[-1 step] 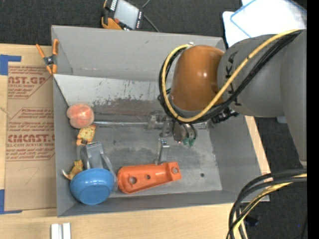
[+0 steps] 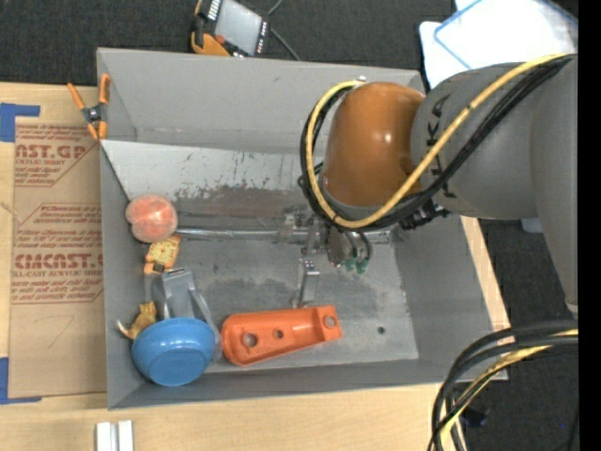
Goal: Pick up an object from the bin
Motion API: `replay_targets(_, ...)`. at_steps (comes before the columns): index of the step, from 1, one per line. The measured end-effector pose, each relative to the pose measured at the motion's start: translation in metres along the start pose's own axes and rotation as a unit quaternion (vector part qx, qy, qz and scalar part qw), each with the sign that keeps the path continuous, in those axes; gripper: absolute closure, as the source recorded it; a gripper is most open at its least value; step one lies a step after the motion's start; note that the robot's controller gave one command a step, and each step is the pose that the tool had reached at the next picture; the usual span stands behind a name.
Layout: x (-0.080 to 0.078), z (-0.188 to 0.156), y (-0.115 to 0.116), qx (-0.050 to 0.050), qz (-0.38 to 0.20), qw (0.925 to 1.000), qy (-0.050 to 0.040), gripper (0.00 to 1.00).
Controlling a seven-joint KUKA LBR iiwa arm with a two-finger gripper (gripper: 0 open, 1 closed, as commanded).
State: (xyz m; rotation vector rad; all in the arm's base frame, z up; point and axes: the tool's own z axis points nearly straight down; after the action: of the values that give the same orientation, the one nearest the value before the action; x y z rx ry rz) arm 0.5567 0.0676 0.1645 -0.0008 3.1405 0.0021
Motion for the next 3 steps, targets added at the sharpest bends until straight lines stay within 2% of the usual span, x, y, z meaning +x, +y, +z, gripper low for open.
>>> replay_targets(1,0.055,0.094,0.017,-0.001,-0.179,0.9838,0.0035,0.00)
replay_targets(2,0.060,0.044,0.020,0.000,-0.193,0.9813,-0.0010,0.00)
replay_targets(3,0.058,0.087,0.018,-0.001,-0.183,0.9830,0.0052,0.00)
